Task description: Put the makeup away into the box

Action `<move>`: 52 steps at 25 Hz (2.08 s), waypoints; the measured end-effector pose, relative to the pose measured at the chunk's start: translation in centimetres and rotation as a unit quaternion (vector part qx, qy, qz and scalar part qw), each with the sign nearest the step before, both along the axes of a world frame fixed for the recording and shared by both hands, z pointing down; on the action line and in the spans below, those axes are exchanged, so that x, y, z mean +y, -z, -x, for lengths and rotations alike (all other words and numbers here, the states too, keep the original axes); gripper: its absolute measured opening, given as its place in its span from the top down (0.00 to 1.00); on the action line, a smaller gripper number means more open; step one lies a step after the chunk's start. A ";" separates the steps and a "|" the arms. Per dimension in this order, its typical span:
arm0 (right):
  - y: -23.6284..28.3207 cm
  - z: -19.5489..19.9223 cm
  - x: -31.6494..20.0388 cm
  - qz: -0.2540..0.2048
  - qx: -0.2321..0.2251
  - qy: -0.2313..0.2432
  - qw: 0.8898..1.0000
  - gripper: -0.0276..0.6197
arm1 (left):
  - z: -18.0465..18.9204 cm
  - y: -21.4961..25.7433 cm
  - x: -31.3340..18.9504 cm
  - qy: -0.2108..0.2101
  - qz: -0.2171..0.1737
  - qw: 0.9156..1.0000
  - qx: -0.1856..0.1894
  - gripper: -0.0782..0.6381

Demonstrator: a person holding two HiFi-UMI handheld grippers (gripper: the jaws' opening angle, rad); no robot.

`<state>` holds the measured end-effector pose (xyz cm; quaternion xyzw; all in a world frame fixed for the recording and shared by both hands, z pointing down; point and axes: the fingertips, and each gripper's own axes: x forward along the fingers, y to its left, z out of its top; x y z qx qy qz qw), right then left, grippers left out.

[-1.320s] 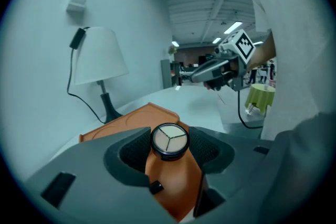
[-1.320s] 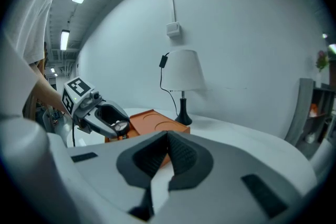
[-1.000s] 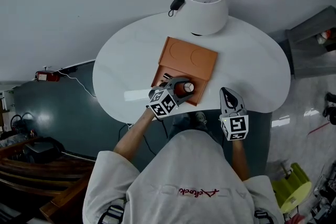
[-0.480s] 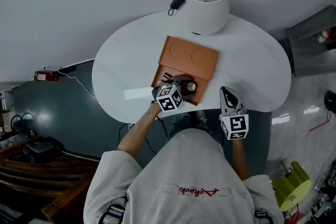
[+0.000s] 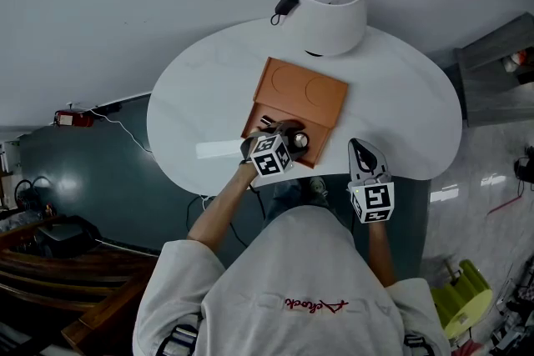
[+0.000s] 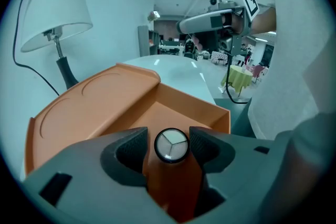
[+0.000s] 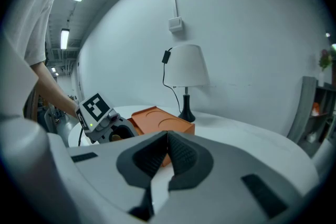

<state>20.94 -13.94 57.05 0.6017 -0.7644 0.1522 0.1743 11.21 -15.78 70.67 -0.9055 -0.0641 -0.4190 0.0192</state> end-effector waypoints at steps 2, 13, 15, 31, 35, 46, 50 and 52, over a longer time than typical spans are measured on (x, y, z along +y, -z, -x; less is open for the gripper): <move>0.0 0.0 0.1 -0.001 0.000 0.001 1.000 0.93 | 0.2 0.2 -0.1 0.004 -0.007 1.000 0.006 0.56; 0.5 1.0 1.1 -0.005 -0.002 0.014 1.000 0.93 | 1.1 2.8 -0.8 0.049 -0.063 0.995 0.052 0.86; 0.4 1.1 1.3 -0.004 -0.002 0.017 1.000 0.93 | 1.2 3.2 -0.8 0.059 -0.064 0.994 0.062 0.88; 0.5 3.7 2.5 -0.005 -0.015 0.060 0.998 0.93 | 8.8 11.9 -6.4 0.437 0.083 0.824 0.350 0.88; 0.4 4.7 2.8 -0.006 -0.015 0.077 0.997 0.93 | 10.8 13.5 -6.0 0.456 0.057 0.806 0.374 0.88; 3.2 5.2 3.4 -0.051 -0.013 0.109 0.993 0.93 | 17.2 19.7 -0.5 0.496 -0.077 0.785 0.362 0.88; 4.2 5.7 4.2 -0.066 -0.011 0.124 0.990 0.93 | 20.2 21.3 3.2 0.528 -0.114 0.763 0.355 0.88; 4.6 6.0 4.7 -0.072 -0.011 0.130 0.989 0.93 | 21.4 21.6 5.1 0.543 -0.127 0.753 0.350 0.88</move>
